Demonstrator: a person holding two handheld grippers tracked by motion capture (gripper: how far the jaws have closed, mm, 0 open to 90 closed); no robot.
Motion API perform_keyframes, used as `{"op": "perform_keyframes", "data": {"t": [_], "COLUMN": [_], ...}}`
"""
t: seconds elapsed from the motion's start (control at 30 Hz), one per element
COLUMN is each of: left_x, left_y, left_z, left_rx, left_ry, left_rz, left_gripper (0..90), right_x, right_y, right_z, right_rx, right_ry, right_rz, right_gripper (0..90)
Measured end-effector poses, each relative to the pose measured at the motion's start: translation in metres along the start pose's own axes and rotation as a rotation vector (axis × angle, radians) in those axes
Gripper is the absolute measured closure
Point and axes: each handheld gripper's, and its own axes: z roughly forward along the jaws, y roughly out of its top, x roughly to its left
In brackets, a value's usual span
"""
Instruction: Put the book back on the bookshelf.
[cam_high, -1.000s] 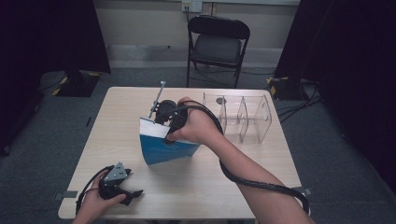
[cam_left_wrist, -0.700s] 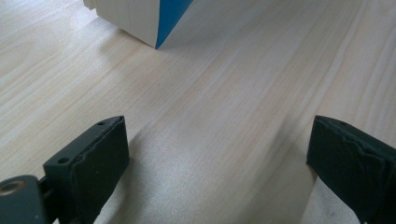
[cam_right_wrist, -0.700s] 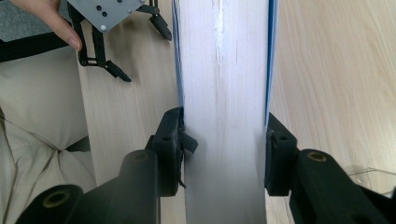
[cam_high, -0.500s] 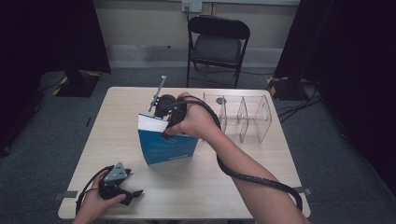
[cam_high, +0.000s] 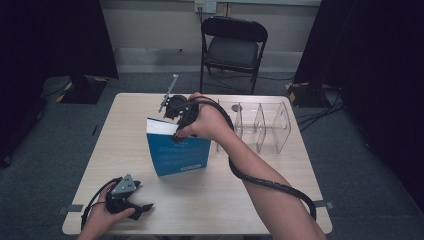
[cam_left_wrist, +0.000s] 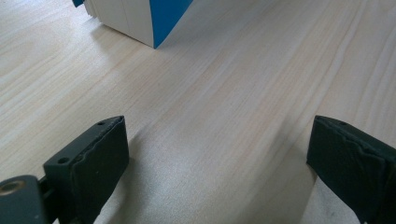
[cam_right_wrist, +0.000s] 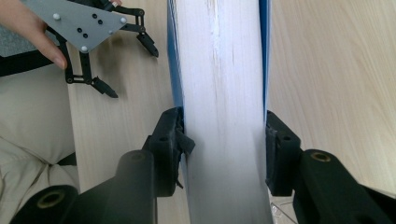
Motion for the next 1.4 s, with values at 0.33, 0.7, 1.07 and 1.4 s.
{"op": "perform_keyframes", "data": {"t": [0.33,0.7,1.07,1.4], "left_x": [0.000,0.000,0.000,0.000], "left_y": [0.000,0.000,0.000,0.001], "left_z": [0.000,0.000,0.001,0.001], "left_rx": [0.002,0.000,0.000,-0.007], "left_ry": [0.000,-0.003,-0.004,-0.001], "left_rz": [0.001,-0.003,-0.003,0.002], "left_gripper": [4.8,4.5,3.8,3.7], "right_x": [-0.007,-0.011,-0.012,-0.006], "right_y": [0.005,0.005,-0.002,-0.005], "right_z": [0.006,0.010,0.017,0.013], "right_rx": [0.002,0.015,0.050,0.047], "right_ry": [0.005,0.006,-0.015,-0.001], "right_rz": [-0.015,-0.054,-0.053,0.076], "right_gripper": [53.2,50.1,50.8,60.3]}}
